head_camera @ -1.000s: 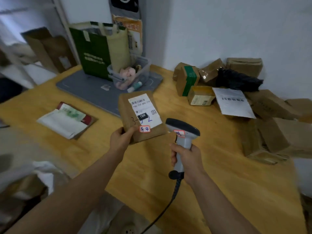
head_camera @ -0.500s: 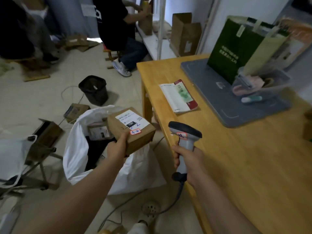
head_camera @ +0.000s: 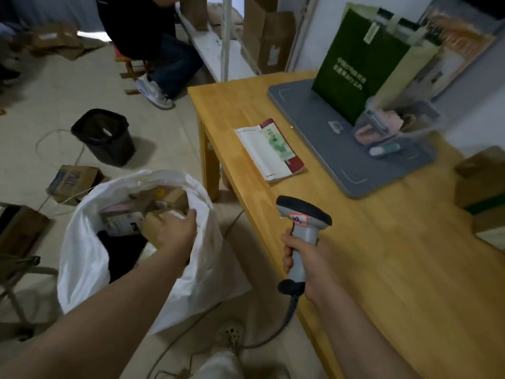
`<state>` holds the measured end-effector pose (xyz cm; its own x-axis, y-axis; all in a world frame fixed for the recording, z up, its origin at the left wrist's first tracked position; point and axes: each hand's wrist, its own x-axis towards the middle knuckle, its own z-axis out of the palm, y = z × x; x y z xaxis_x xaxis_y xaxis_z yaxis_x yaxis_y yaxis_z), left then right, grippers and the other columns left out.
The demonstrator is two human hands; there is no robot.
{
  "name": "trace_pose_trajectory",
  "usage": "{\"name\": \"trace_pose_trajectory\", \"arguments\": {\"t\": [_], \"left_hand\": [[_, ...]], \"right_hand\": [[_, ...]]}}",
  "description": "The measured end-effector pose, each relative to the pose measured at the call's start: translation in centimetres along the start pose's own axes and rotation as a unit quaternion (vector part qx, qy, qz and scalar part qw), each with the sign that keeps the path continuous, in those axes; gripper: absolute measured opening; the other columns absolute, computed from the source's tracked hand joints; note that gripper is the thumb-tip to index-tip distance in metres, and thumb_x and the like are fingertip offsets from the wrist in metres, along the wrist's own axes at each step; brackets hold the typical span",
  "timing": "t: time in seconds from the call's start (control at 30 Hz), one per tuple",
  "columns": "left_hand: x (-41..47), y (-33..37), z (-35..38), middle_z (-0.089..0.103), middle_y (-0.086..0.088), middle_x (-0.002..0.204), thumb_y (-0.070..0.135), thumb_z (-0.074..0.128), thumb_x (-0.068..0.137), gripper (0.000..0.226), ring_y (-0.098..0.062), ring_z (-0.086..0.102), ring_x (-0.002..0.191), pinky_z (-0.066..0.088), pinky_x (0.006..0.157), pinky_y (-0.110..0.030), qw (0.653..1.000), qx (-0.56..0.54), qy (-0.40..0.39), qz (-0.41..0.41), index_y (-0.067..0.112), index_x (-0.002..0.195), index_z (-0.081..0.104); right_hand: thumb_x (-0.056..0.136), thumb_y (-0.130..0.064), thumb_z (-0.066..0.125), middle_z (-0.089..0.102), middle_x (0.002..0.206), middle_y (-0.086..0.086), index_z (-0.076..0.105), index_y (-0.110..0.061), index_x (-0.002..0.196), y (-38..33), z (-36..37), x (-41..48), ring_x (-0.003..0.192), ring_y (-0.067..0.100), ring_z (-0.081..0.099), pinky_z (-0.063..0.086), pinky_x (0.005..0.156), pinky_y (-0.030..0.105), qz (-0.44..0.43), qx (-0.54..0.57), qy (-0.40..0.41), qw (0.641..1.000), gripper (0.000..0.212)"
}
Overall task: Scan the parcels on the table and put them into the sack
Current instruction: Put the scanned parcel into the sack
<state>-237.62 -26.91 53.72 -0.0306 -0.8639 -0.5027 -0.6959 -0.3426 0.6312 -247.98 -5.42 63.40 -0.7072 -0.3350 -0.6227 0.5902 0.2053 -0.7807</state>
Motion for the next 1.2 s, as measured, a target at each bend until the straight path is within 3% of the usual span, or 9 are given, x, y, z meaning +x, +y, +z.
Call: {"name": "trace_pose_trajectory", "arguments": {"t": [0.17, 0.3, 0.4, 0.5, 0.57, 0.63, 0.83, 0.97, 1.2], "left_hand": [[-9.1, 7.3, 6.8, 0.025, -0.013, 0.155, 0.042, 0.05, 0.094, 0.069, -0.033, 0.024, 0.141, 0.023, 0.115, -0.047, 0.949, 0.101, -0.097, 0.282, 0.015, 0.151, 0.024], [-17.8, 10.3, 12.3, 0.025, -0.01, 0.156, 0.045, 0.046, 0.094, 0.07, -0.029, 0.021, 0.143, 0.016, 0.118, -0.043, 0.844, 0.136, -0.171, 0.49, 0.013, 0.151, 0.024], [-24.2, 10.7, 15.7, 0.036, -0.013, 0.151, 0.06, 0.024, 0.077, 0.088, -0.029, 0.031, 0.137, 0.019, 0.115, -0.044, 0.762, 0.16, -0.245, 0.578, 0.01, 0.149, 0.03], [-30.4, 10.3, 19.1, 0.037, -0.011, 0.15, 0.063, 0.016, 0.07, 0.096, -0.027, 0.031, 0.137, 0.018, 0.115, -0.042, 0.694, 0.185, -0.315, 0.62, 0.011, 0.15, 0.027], [-34.8, 9.8, 21.0, 0.036, -0.009, 0.151, 0.061, 0.028, 0.081, 0.085, -0.025, 0.031, 0.137, 0.016, 0.115, -0.036, 0.649, 0.208, -0.361, 0.637, 0.012, 0.151, 0.024], [-39.3, 9.2, 22.8, 0.035, -0.009, 0.152, 0.044, 0.046, 0.095, 0.069, -0.023, 0.031, 0.138, 0.014, 0.113, -0.03, 0.603, 0.228, -0.394, 0.655, 0.012, 0.151, 0.022], [-53.2, 6.6, 27.8, 0.037, -0.012, 0.149, 0.034, 0.059, 0.093, 0.069, -0.028, 0.033, 0.136, 0.029, 0.109, -0.033, 0.499, 0.245, -0.47, 0.685, 0.009, 0.149, 0.028], [-61.8, 4.6, 31.2, 0.032, -0.011, 0.152, 0.036, 0.061, 0.091, 0.073, -0.028, 0.028, 0.14, 0.029, 0.11, -0.036, 0.433, 0.259, -0.458, 0.732, 0.012, 0.15, 0.026], [-70.6, 3.3, 37.4, 0.022, -0.011, 0.156, 0.047, 0.057, 0.091, 0.079, -0.028, 0.016, 0.144, 0.014, 0.116, -0.046, 0.283, 0.364, -0.321, 0.827, 0.013, 0.151, 0.018]], "right_hand": [[0.081, -0.006, 0.072, 0.056, 0.058, 0.01, 0.063, -0.003, 0.084, -1.5, -4.9, -1.2, 0.044, 0.018, 0.051, 0.045, 0.042, 0.026, -0.039, 0.103, 0.094, 0.989, 0.01], [0.086, -0.01, 0.069, 0.061, 0.058, 0.011, 0.061, -0.002, 0.086, -2.2, -10.4, -3.0, 0.047, 0.021, 0.059, 0.051, 0.048, 0.029, -0.069, 0.195, 0.178, 0.962, 0.011], [0.086, -0.013, 0.07, 0.061, 0.059, 0.01, 0.062, -0.003, 0.087, -1.7, -15.4, -5.1, 0.047, 0.02, 0.059, 0.05, 0.048, 0.028, -0.09, 0.249, 0.245, 0.933, 0.012], [0.085, -0.012, 0.07, 0.059, 0.058, 0.01, 0.062, -0.004, 0.084, -0.8, -20.6, -7.8, 0.046, 0.02, 0.055, 0.047, 0.047, 0.028, -0.105, 0.312, 0.314, 0.891, 0.012], [0.085, -0.012, 0.07, 0.057, 0.06, 0.011, 0.06, -0.004, 0.082, 0.0, -24.4, -9.8, 0.046, 0.02, 0.052, 0.045, 0.046, 0.027, -0.112, 0.358, 0.359, 0.855, 0.013], [0.085, -0.011, 0.07, 0.057, 0.06, 0.011, 0.059, -0.004, 0.082, 0.7, -28.1, -11.9, 0.045, 0.019, 0.051, 0.044, 0.045, 0.026, -0.12, 0.4, 0.401, 0.815, 0.014], [0.084, -0.01, 0.07, 0.057, 0.058, 0.009, 0.059, -0.002, 0.079, 3.8, -37.2, -17.9, 0.045, 0.018, 0.051, 0.044, 0.047, 0.029, -0.147, 0.48, 0.483, 0.717, 0.015], [0.086, -0.01, 0.068, 0.058, 0.057, 0.007, 0.06, -0.005, 0.08, 6.3, -41.5, -20.0, 0.046, 0.018, 0.051, 0.044, 0.046, 0.029, -0.147, 0.483, 0.505, 0.7, 0.011], [0.088, -0.008, 0.067, 0.057, 0.054, 0.007, 0.058, -0.004, 0.088, 9.7, -46.0, -21.4, 0.042, 0.018, 0.05, 0.044, 0.043, 0.028, -0.132, 0.485, 0.489, 0.713, 0.009]]}}
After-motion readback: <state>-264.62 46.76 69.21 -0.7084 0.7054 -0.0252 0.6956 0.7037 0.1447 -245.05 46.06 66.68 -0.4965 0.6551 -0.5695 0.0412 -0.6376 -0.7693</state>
